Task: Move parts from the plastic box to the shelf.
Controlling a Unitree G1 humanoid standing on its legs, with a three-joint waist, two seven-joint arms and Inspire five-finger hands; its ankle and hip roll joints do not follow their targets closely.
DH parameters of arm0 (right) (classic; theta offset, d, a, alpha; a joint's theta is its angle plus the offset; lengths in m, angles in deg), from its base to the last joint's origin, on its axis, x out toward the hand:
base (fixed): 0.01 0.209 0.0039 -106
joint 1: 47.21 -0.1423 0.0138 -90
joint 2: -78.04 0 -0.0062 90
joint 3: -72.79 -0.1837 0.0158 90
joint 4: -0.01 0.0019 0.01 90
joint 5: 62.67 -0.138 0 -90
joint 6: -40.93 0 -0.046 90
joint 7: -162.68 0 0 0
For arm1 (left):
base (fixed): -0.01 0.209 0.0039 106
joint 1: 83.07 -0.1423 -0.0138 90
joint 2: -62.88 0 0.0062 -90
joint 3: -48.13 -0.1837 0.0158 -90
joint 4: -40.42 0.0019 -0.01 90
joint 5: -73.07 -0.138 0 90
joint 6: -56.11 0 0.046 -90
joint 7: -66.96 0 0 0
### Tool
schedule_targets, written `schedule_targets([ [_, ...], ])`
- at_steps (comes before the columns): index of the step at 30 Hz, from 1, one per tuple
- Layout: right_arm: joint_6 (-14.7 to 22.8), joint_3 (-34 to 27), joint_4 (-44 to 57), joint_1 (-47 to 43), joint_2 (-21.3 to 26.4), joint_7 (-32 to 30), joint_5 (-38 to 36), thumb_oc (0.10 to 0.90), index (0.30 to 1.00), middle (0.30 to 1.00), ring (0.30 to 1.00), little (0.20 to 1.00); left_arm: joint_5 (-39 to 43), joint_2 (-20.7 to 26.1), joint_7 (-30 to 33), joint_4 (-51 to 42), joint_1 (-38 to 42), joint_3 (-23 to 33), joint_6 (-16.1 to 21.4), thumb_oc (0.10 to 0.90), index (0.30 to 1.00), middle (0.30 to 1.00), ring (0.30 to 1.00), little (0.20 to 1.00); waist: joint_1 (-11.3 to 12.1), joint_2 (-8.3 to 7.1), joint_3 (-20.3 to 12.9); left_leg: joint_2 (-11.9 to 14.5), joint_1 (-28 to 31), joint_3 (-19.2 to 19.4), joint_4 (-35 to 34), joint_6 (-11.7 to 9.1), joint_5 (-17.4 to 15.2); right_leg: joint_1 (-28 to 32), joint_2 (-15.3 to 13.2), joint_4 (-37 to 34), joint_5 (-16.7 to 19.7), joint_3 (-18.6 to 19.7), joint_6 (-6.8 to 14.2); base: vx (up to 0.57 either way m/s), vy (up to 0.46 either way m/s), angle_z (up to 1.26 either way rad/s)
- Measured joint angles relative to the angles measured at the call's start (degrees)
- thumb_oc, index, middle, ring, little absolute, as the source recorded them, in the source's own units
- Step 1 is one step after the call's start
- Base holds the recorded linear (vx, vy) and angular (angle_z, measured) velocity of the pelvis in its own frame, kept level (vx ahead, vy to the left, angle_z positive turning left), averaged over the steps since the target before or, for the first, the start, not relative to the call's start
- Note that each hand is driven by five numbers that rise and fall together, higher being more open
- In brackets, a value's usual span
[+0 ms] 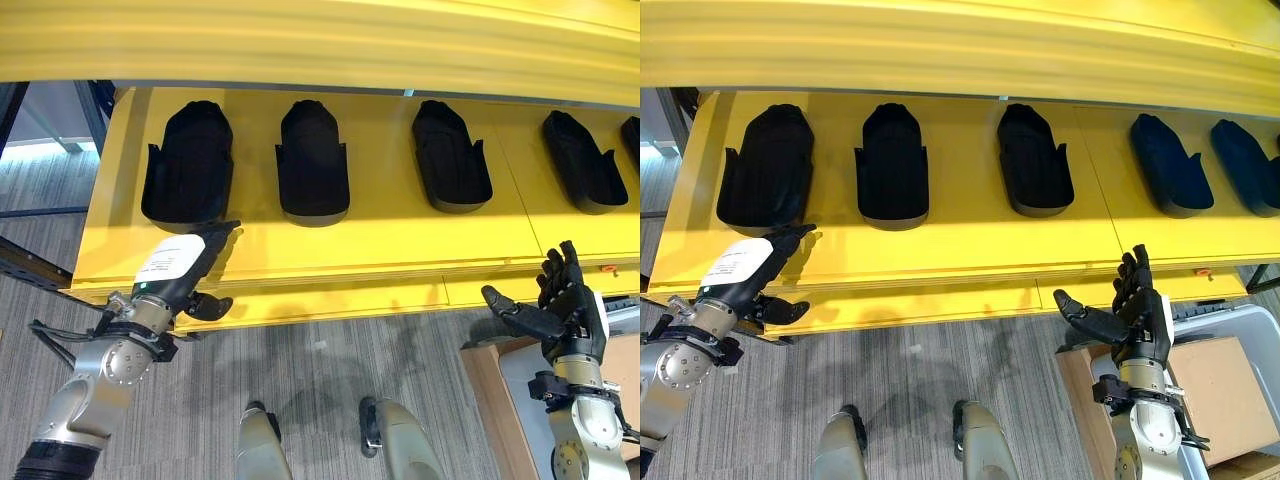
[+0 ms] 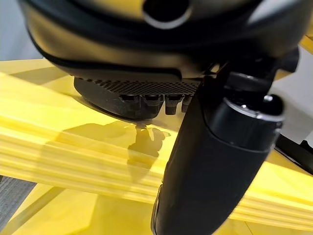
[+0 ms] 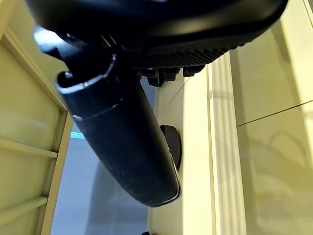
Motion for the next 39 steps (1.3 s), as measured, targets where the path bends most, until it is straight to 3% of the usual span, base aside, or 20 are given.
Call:
schedule_targets([
  [39, -0.5, 0.5, -0.2, -0.2, 0.0, -0.2, 0.0, 0.9, 1.0, 1.0, 1.0, 1.0, 0.0, -2.1, 2.5, 5.1, 6.2, -2.8, -0.3, 0.9, 1.0, 1.0, 1.0, 1.0, -1.1, 0.15, -2.1, 0.7, -2.6, 0.2, 2.1, 0.6, -1.0, -2.9, 0.5, 1.7, -0.3, 0.9, -0.2, 0.0, 0.002, -0.01],
])
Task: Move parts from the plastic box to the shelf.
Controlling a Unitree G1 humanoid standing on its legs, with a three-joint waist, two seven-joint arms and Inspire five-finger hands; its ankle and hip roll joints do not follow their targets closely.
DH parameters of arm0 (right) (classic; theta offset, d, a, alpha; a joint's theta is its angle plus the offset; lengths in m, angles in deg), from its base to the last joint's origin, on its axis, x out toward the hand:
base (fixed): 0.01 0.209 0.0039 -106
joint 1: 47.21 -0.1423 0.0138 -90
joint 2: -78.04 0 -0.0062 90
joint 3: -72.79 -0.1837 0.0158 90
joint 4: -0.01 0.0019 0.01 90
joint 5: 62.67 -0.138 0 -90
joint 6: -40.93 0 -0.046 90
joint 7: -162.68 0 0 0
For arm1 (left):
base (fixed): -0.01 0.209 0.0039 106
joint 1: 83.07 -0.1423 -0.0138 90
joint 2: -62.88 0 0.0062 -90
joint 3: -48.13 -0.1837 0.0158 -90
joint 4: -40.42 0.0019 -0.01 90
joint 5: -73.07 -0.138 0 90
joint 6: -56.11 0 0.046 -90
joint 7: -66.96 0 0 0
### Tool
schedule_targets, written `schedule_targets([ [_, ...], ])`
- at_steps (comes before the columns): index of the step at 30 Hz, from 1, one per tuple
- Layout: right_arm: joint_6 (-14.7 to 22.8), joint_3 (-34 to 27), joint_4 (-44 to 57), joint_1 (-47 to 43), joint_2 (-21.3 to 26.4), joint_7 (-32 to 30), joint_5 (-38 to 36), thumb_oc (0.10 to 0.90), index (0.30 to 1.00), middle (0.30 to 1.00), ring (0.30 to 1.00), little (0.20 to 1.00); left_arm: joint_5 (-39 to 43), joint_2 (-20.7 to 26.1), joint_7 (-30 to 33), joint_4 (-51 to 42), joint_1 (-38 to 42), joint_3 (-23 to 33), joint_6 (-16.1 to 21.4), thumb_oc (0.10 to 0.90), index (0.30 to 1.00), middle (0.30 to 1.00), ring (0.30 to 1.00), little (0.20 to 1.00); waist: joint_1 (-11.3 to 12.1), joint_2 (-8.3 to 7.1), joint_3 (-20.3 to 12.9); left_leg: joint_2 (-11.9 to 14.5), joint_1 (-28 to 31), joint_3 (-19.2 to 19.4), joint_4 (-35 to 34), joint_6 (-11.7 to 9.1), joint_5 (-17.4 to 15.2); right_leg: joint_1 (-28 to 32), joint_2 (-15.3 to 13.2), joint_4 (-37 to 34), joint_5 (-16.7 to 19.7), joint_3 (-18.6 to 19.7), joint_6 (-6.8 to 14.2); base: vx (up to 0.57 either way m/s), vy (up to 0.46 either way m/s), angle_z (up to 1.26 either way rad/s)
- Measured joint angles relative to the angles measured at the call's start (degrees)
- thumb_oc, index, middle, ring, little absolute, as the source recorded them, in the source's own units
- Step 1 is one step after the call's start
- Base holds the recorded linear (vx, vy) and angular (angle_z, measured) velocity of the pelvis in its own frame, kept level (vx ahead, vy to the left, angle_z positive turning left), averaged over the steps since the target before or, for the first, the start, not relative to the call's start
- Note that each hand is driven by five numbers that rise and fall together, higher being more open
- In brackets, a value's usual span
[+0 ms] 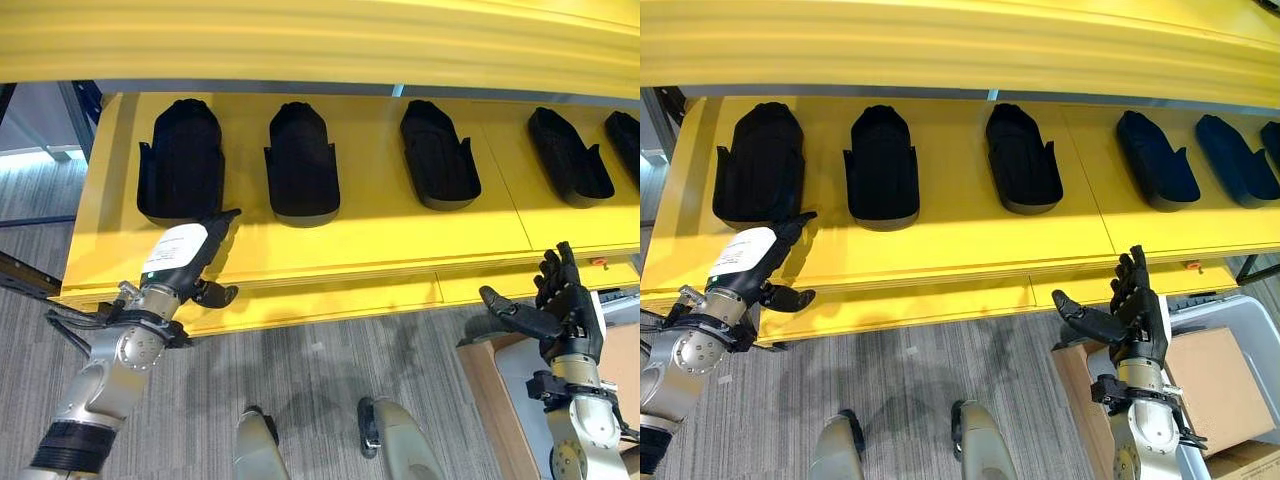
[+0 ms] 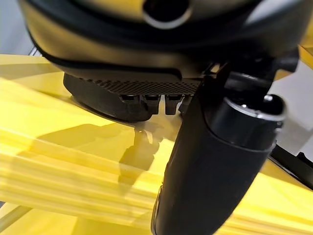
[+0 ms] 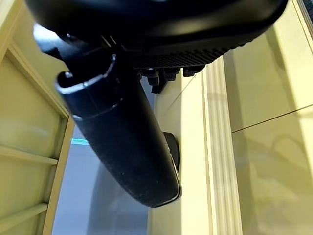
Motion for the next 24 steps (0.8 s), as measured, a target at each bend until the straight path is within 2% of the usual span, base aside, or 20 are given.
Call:
schedule_targets([
  [5, 0.0, 0.0, 0.1, 0.2, 0.0, 0.0, 0.0, 0.9, 1.0, 1.0, 1.0, 1.0, 0.0, 0.1, 0.1, 0.8, 0.3, 0.0, 0.0, 0.9, 1.0, 1.0, 1.0, 1.0, 0.0, -0.03, 0.0, 0.2, -0.4, -0.2, 0.3, -0.8, 0.5, -0.5, 0.3, 0.3, 0.3, 0.1, 0.1, -0.02, 0.0, 0.0],
  [8, 0.0, 0.0, -0.1, 0.1, 0.0, 0.0, 0.0, 0.9, 1.0, 1.0, 1.0, 1.0, 0.0, 0.0, 0.1, 1.3, 0.5, 0.0, -0.1, 0.9, 1.0, 1.0, 1.0, 1.0, 0.0, -0.04, 0.0, 0.2, -0.5, 0.0, 0.3, -0.3, 0.1, -0.8, 0.4, 0.5, 0.1, 0.3, -0.2, 0.03, 0.007, -0.03],
  [11, 0.0, -0.1, 0.0, 0.4, 0.0, 0.0, 0.0, 0.9, 1.0, 1.0, 1.0, 1.0, 0.0, 0.0, 0.1, 1.5, 1.0, 0.0, -0.1, 0.9, 1.0, 1.0, 1.0, 1.0, -0.1, -0.04, 0.0, 0.2, -0.4, -0.1, 0.2, -0.8, 0.6, -0.8, 0.5, 0.7, 0.2, 0.4, -0.1, 0.0, 0.004, 0.0],
  [12, -0.1, 0.0, -0.1, 0.2, 0.0, 0.0, 0.0, 0.9, 1.0, 1.0, 1.0, 1.0, 0.0, 0.0, 0.1, 1.5, 1.1, 0.0, -0.3, 0.9, 1.0, 1.0, 1.0, 1.0, -0.1, -0.04, 0.0, 0.3, -0.3, 0.0, 0.1, -0.2, 0.2, -0.7, 0.4, 0.6, -0.4, 0.4, -0.7, 0.0, 0.0, 0.0],
  [15, -0.1, 0.0, 0.0, 0.2, 0.0, 0.1, 0.0, 0.9, 1.0, 1.0, 1.0, 1.0, 0.0, 0.0, 0.2, 1.4, 1.4, 0.0, -0.4, 0.9, 1.0, 1.0, 1.0, 1.0, 0.0, -0.05, -0.1, 0.2, -0.3, 0.0, -0.1, -0.8, 0.7, -0.7, 0.4, 0.5, 0.3, 0.5, -0.1, 0.02, -0.002, 0.0],
  [16, -0.1, 0.0, 0.0, 0.3, 0.0, 0.0, 0.0, 0.9, 1.0, 1.0, 1.0, 1.0, 0.0, 0.0, 0.2, 1.2, 1.5, 0.0, -0.4, 0.9, 1.0, 1.0, 1.0, 1.0, 0.0, -0.06, -0.1, 0.2, -0.3, 0.0, -0.3, -0.3, 0.6, -0.7, 0.4, 0.3, 0.1, 0.5, -0.3, 0.0, 0.0, 0.0],
  [17, -0.1, -0.1, 0.0, 0.5, 0.0, 0.0, 0.0, 0.9, 1.0, 1.0, 1.0, 1.0, 0.0, 0.1, 0.2, 1.0, 1.5, 0.0, -0.4, 0.9, 1.0, 1.0, 1.0, 1.0, 0.1, -0.06, -0.1, 0.1, -0.4, -0.1, -0.3, -0.9, 1.0, -0.8, 0.5, 0.5, 0.5, 0.6, 0.0, -0.09, -0.01, 0.02],
  [18, -0.1, 0.0, -0.1, 0.2, 0.0, 0.0, 0.0, 0.9, 1.0, 1.0, 1.0, 1.0, 0.0, 0.1, 0.2, 0.9, 1.4, 0.1, -0.4, 0.9, 1.0, 1.0, 1.0, 1.0, 0.1, -0.06, -0.1, 0.1, -0.4, -0.1, -0.4, -0.5, 0.6, -0.8, 0.4, 0.3, 0.3, 0.5, 0.0, -0.09, -0.013, 0.0],
  [24, -0.1, -0.1, 0.1, 0.2, 0.0, 0.0, 0.0, 0.9, 1.0, 1.0, 1.0, 1.0, 0.0, 0.1, 0.2, -6.1, -2.9, 3.1, 0.6, 0.9, 1.0, 1.0, 1.0, 1.0, 0.2, -0.11, -0.1, 0.2, -0.3, -0.1, -0.6, -0.9, 1.0, -0.7, 0.4, 0.1, 0.4, 0.4, 0.0, -0.02, -0.003, 0.0],
])
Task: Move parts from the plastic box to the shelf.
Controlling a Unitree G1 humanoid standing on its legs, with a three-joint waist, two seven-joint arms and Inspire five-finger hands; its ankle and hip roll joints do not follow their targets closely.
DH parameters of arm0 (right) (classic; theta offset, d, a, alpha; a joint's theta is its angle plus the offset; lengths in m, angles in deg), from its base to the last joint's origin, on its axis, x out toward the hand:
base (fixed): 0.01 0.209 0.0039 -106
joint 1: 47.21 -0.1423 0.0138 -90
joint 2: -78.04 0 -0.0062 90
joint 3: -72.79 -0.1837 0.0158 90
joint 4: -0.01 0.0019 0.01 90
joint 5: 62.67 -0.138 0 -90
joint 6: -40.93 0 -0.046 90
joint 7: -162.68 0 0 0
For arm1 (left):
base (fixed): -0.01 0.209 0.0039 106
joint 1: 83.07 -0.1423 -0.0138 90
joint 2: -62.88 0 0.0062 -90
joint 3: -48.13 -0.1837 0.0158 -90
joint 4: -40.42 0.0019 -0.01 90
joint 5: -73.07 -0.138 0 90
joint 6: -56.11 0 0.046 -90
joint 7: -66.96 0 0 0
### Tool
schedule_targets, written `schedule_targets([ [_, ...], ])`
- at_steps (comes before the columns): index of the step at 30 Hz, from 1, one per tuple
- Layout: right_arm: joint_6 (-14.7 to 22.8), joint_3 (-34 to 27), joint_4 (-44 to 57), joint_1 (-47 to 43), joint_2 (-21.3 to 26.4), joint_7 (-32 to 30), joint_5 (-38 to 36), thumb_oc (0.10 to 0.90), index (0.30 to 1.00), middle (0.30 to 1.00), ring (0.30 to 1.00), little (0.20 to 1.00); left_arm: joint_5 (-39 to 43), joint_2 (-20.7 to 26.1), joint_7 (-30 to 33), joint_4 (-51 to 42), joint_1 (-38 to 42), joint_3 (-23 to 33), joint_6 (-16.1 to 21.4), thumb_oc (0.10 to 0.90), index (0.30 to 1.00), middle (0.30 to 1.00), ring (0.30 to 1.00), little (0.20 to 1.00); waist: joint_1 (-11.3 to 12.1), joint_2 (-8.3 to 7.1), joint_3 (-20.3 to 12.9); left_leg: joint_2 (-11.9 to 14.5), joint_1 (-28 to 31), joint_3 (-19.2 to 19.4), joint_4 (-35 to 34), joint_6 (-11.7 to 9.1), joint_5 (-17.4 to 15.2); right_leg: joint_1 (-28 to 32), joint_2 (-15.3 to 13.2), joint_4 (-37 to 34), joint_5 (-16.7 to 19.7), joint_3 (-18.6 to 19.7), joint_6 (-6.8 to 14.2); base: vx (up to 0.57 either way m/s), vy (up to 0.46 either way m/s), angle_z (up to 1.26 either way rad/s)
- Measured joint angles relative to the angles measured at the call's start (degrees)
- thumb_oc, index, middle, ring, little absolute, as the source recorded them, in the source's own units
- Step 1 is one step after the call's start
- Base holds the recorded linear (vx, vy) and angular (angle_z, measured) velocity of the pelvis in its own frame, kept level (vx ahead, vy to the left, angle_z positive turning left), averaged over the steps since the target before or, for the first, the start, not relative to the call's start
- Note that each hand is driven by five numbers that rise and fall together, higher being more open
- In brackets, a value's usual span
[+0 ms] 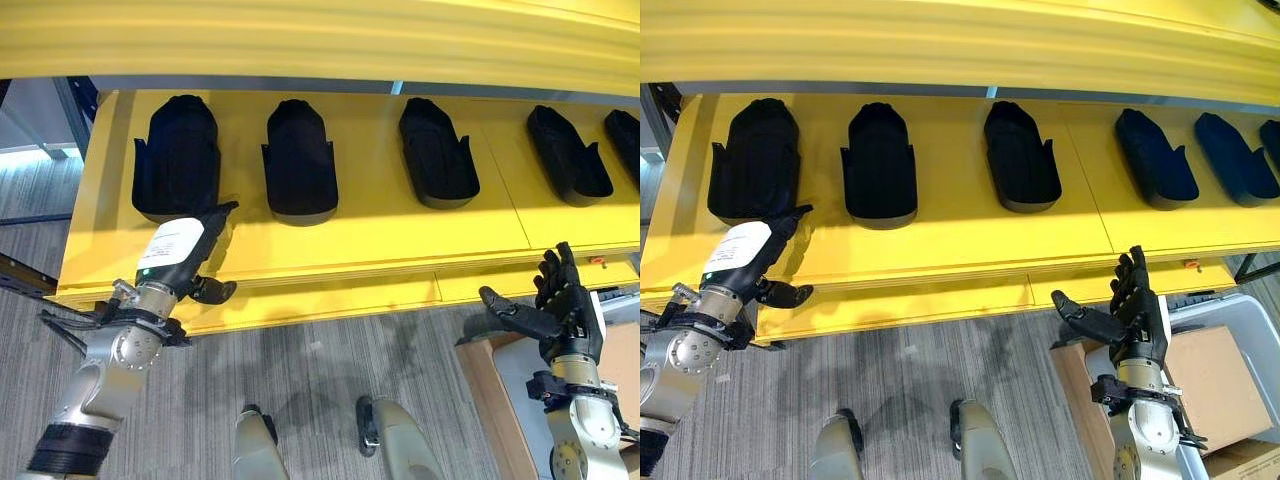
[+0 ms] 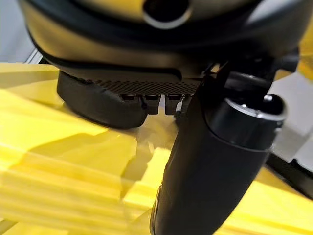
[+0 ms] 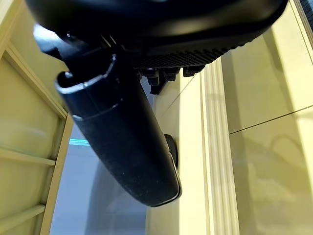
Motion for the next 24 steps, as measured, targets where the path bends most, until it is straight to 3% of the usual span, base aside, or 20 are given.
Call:
schedule_targets([
  [7, 0.1, 0.0, 0.0, 0.2, 0.0, 0.0, 0.0, 0.9, 1.0, 1.0, 1.0, 1.0, 1.1, -0.1, 0.0, -7.8, -3.5, 3.5, 2.6, 0.9, 1.0, 1.0, 1.0, 1.0, 0.1, 0.05, 0.0, 0.0, 0.1, -0.1, -0.1, 0.3, 0.0, 0.0, 0.0, 0.2, 0.0, 0.0, 0.0, 0.0, 0.0, 0.0],
  [13, 0.7, 0.0, 0.0, 0.2, 0.0, 0.0, 0.0, 0.9, 1.0, 1.0, 1.0, 1.0, 9.9, -1.2, 0.1, -11.4, -6.0, 4.3, 4.4, 0.9, 1.0, 1.0, 1.0, 1.0, 0.5, 0.16, 0.1, 0.0, 0.5, -0.1, -0.5, 0.0, 0.4, 0.2, 0.1, 0.2, 0.0, 0.0, -0.1, -0.01, -0.022, 0.0],
  [17, 0.8, 1.2, 0.0, 0.1, 0.0, 0.2, 0.0, 0.9, 1.0, 1.0, 1.0, 1.0, 29.9, -11.8, -0.5, -11.0, -9.9, 4.2, 4.7, 0.9, 1.0, 1.0, 1.0, 1.0, 1.2, 0.74, 1.0, 0.5, 5.4, 0.3, -3.8, 0.1, 1.0, 4.5, 0.7, -2.7, 0.7, -0.1, -0.5, 0.02, -0.117, -0.04],
  [19, 0.9, 2.5, 0.0, 0.2, 0.0, 0.3, 0.0, 0.9, 1.0, 1.0, 1.0, 1.0, 35.9, -14.8, -0.5, -10.6, -12.6, 4.0, 4.6, 0.9, 1.0, 1.0, 1.0, 1.0, 1.7, 0.96, 1.3, 1.3, 8.1, 0.9, -5.8, 0.3, 1.5, 7.2, 1.6, -5.3, 1.6, -0.2, -0.8, 0.03, -0.119, -0.17],
  [20, 1.0, 4.0, -0.1, 0.2, 0.0, 0.3, 0.0, 0.9, 1.0, 1.0, 1.0, 1.0, 42.6, -17.2, -1.4, -9.0, -14.0, 4.1, 4.7, 0.9, 1.0, 1.0, 1.0, 1.0, 1.9, 0.99, 1.5, 1.8, 10.8, 1.7, -8.5, -0.1, 2.3, 9.3, 2.3, -7.7, 2.6, 0.1, -1.0, 0.02, -0.045, -0.18],
  [24, 1.7, 7.7, -0.5, 0.2, 0.0, 1.5, 0.0, 0.9, 1.0, 1.0, 1.0, 1.0, 53.1, -25.0, -1.6, -5.5, -18.4, 3.6, 3.6, 0.9, 1.0, 1.0, 1.0, 1.0, 2.2, 0.78, 1.6, 2.2, 17.5, 3.4, -16.4, -0.5, 5.6, 13.7, 3.3, -12.3, 4.2, 0.3, -1.8, 0.05, -0.1, -0.09],
])
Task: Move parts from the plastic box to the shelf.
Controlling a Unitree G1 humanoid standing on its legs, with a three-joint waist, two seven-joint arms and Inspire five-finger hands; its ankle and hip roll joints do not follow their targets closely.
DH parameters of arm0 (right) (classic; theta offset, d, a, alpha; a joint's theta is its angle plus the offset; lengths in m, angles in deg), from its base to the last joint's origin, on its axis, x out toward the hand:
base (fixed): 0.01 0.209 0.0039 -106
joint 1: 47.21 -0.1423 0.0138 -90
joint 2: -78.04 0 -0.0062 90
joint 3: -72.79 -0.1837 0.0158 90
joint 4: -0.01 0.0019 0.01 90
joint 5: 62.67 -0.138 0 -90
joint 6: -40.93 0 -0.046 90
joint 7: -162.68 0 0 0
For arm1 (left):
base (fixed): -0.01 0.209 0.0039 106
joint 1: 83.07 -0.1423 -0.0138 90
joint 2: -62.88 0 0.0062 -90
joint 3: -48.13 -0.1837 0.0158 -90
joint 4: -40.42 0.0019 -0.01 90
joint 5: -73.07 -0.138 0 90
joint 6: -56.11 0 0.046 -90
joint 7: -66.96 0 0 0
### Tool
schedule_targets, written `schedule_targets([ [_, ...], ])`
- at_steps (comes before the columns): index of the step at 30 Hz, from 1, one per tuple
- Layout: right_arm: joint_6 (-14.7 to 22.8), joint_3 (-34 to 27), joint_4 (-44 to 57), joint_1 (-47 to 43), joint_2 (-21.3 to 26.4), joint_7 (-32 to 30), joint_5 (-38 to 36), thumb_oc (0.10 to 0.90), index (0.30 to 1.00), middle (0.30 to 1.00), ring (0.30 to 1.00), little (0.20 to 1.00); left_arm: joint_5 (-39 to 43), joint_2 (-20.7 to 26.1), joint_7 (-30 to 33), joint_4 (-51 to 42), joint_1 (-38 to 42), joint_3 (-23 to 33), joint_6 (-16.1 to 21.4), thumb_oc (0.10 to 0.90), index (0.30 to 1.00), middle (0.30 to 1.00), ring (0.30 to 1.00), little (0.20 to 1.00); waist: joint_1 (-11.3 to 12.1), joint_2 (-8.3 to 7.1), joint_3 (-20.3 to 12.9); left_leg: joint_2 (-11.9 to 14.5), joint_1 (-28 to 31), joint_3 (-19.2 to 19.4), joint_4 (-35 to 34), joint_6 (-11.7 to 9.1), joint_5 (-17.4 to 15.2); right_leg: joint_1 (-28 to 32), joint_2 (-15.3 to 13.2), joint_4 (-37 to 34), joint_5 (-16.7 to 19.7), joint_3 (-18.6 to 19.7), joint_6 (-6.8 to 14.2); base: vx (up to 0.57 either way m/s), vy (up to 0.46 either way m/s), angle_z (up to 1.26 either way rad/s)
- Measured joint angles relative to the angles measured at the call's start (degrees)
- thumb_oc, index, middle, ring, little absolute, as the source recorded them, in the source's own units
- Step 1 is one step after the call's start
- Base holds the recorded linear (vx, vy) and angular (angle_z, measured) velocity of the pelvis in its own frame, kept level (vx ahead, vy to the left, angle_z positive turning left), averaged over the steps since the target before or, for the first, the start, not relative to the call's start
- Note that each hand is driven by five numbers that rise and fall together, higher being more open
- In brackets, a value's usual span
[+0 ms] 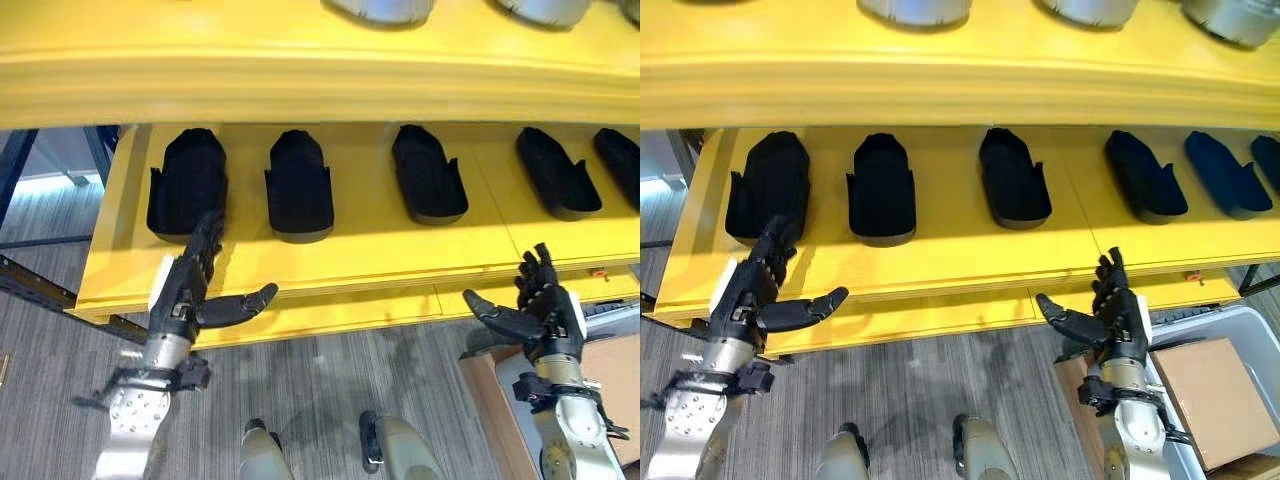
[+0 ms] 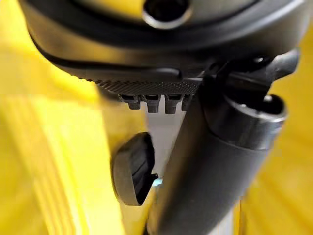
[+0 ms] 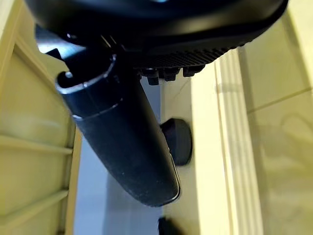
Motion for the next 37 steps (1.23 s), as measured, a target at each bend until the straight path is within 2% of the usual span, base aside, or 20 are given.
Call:
schedule_targets([
  [2, 0.0, 1.5, -0.7, 0.2, 0.0, -0.1, 0.0, 0.9, 1.0, 1.0, 1.0, 1.0, 4.7, -4.5, 0.4, 1.4, -2.1, -0.5, -0.7, 0.9, 1.0, 1.0, 1.0, 1.0, 0.8, 0.02, 0.0, 0.0, 4.6, 1.1, -5.5, -0.5, 2.3, 2.8, 0.5, -2.4, 0.6, 0.1, -0.4, 0.01, -0.115, -0.05],
  [6, 0.0, 2.7, -0.7, 1.8, 0.1, 0.9, 0.0, 0.9, 1.0, 1.0, 1.0, 1.0, 8.3, -6.7, 1.4, 0.8, -4.5, -1.7, -1.1, 0.9, 1.0, 1.0, 1.0, 1.0, 1.7, 0.33, 0.0, 0.6, 10.4, 1.4, -13.1, -0.6, 6.5, 6.5, 2.2, -5.4, 1.0, -0.8, -1.3, -0.01, -0.158, 0.06],
  [8, 0.1, 3.0, -0.7, 2.3, 0.2, 1.2, 0.0, 0.9, 1.0, 1.0, 1.0, 1.0, 9.0, -6.7, 1.4, 0.9, -4.7, -2.1, -1.1, 0.9, 1.0, 1.0, 1.0, 1.0, 2.5, 1.25, -0.1, 1.9, 11.4, 1.3, -16.0, 0.4, 9.0, 7.4, 4.0, -6.0, 1.2, -1.9, -2.1, -0.05, -0.177, 0.25],
  [9, 0.1, 2.5, -0.7, 2.9, 0.2, 1.1, 0.0, 0.9, 1.0, 1.0, 1.0, 1.0, 10.6, -6.7, 1.4, 1.8, -3.1, -3.5, -1.2, 0.9, 1.0, 1.0, 1.0, 1.0, 2.0, 1.91, 0.0, 2.0, 10.7, 1.2, -17.0, 0.7, 11.5, 8.3, 3.6, -7.3, 1.6, -3.8, -2.7, -0.03, -0.096, 0.57],
  [10, 0.1, 2.4, -0.8, 3.1, 0.2, 0.9, 0.0, 0.9, 1.0, 1.0, 1.0, 1.0, 10.6, -6.8, 1.3, 2.2, -3.1, -4.2, -1.2, 0.9, 1.0, 1.0, 1.0, 1.0, 2.1, 2.25, -0.1, 1.9, 10.5, 1.3, -17.4, 1.4, 12.5, 8.7, 3.8, -7.6, 1.6, -4.4, -2.8, 0.03, -0.089, 0.63],
  [11, 0.1, 2.5, -0.8, 3.5, 0.6, 1.0, 0.0, 0.9, 1.0, 1.0, 1.0, 1.0, 10.8, -6.8, 1.1, 2.2, -3.0, -5.4, -1.1, 0.9, 1.0, 1.0, 1.0, 1.0, 2.3, 2.82, -0.1, 1.9, 10.3, 1.7, -18.2, 2.9, 14.0, 9.0, 3.8, -7.6, 1.5, -5.5, -3.4, 0.03, -0.071, 0.48],
  [13, 0.0, 2.5, -0.8, 4.7, 0.8, 1.0, 0.0, 0.9, 1.0, 1.0, 1.0, 1.0, 12.5, -7.0, -0.1, 3.7, -3.5, -7.0, -1.4, 0.9, 1.0, 1.0, 1.0, 1.0, 1.8, 3.87, -0.5, 1.7, 10.8, 5.2, -18.9, 4.2, 15.9, 10.1, 3.4, -8.5, 1.0, -7.5, -4.2, -0.04, -0.028, 0.5],
  [14, 0.0, 2.6, -0.8, 5.0, 0.9, 1.1, 0.0, 0.9, 1.0, 1.0, 1.0, 1.0, 12.7, -7.1, -0.6, 4.2, -3.9, -7.3, -1.4, 0.9, 1.0, 1.0, 1.0, 1.0, 2.3, 3.93, -0.5, 1.1, 11.1, 5.1, -18.6, 4.2, 15.9, 10.1, 2.8, -8.6, 0.8, -7.8, -4.5, -0.1, 0.043, 0.25],
  [15, 0.0, 2.5, -0.8, 5.7, 1.1, 1.2, 0.0, 0.9, 1.0, 1.0, 1.0, 1.0, 12.7, -7.2, -0.9, 6.0, -4.3, -8.0, -1.6, 0.9, 1.0, 1.0, 1.0, 1.0, 2.5, 3.48, -0.6, -1.5, 11.3, 4.0, -17.6, 4.1, 14.1, 10.2, 1.3, -8.8, 1.1, -7.6, -4.7, -0.1, 0.055, 0.04],
  [16, 0.0, 2.4, -0.8, 6.2, 1.4, 1.3, 0.0, 0.9, 1.0, 1.0, 1.0, 1.0, 12.7, -7.4, -1.0, 7.4, -4.5, -8.6, -2.0, 0.9, 1.0, 1.0, 1.0, 1.0, 2.4, 2.98, -0.7, -4.9, 11.2, 1.6, -16.1, 2.9, 11.3, 10.6, 0.0, -9.7, 1.6, -7.3, -4.1, -0.01, 0.075, 0.08],
  [17, -0.1, 2.3, -0.8, 6.8, 1.6, 1.8, -0.1, 0.9, 1.0, 1.0, 1.0, 1.0, 12.5, -7.9, -1.0, 7.9, -4.8, -8.7, -2.8, 0.9, 1.0, 1.0, 1.0, 1.0, 2.2, 3.74, -1.3, -7.8, 11.6, 1.5, -15.7, 3.8, 9.5, 10.8, -0.6, -10.7, 2.4, -7.3, -3.6, 0.02, 0.11, 0.17],
  [18, -0.2, 2.2, -0.8, 7.3, 1.6, 2.0, -0.1, 0.9, 1.0, 1.0, 1.0, 1.0, 12.3, -8.1, -1.0, 7.9, -4.9, -8.8, -2.9, 0.9, 1.0, 1.0, 1.0, 1.0, 1.8, 3.86, -1.3, -8.8, 11.6, 1.4, -16.1, 4.0, 8.6, 10.6, -0.5, -11.0, 2.7, -7.5, -3.4, 0.04, 0.14, 0.24],
  [19, -1.1, 2.4, -1.1, 8.0, 1.4, 2.3, -0.8, 0.9, 1.0, 1.0, 1.0, 1.0, 12.1, -8.7, -1.0, 7.8, -4.6, -8.6, -2.9, 0.9, 1.0, 1.0, 1.0, 1.0, 1.5, 4.55, -1.8, -9.1, 12.2, 0.5, -17.8, 4.3, 8.2, 10.3, -0.7, -10.7, 2.8, -7.9, -3.1, 0.06, 0.18, 0.14],
  [23, -2.5, 2.7, -2.0, 8.8, -1.0, 3.3, -2.3, 0.9, 1.0, 1.0, 1.0, 1.0, 11.6, -8.9, -1.3, 8.8, -4.8, -8.9, -3.0, 0.9, 1.0, 1.0, 1.0, 1.0, 0.9, 3.62, -2.8, -10.5, 13.4, 1.2, -21.2, 3.3, 9.4, 10.3, -1.6, -12.6, 4.1, -7.0, -1.2, 0.04, 0.177, -0.05],
  [25, -2.6, 3.1, -3.7, 8.6, -2.4, 3.0, -2.3, 0.9, 1.0, 1.0, 1.0, 1.0, 10.5, -8.9, -1.0, 10.3, -4.3, -9.2, -3.3, 0.9, 1.0, 1.0, 1.0, 1.0, 0.7, 3.37, -4.8, -11.9, 14.2, 2.7, -23.6, 4.2, 10.1, 11.0, -2.1, -16.4, 6.6, -5.8, 0.3, 0.04, 0.169, -0.22],
  [29, -3.1, 4.9, -4.3, 8.4, -2.6, 2.4, -2.3, 0.9, 1.0, 1.0, 1.0, 1.0, 9.9, -8.9, -0.3, 10.9, -4.2, -9.8, -3.4, 0.9, 1.0, 1.0, 1.0, 1.0, 0.8, 3.35, -5.7, -13.3, 15.6, 4.1, -25.4, 5.1, 10.5, 13.3, -3.1, -21.4, 9.5, -4.7, 1.9, 0.02, 0.076, -0.14],
  [37, -3.6, 6.5, -5.8, 7.5, -2.6, 1.2, -2.2, 0.9, 1.0, 1.0, 1.0, 1.0, 5.6, -8.5, 1.6, 12.4, -4.3, -10.6, -3.4, 0.9, 1.0, 1.0, 1.0, 1.0, 0.9, 3.21, -6.9, -14.3, 17.6, 5.7, -26.9, 6.0, 10.6, 17.0, -3.5, -28.5, 13.3, -3.6, 2.9, 0.02, 0.025, -0.09],
])
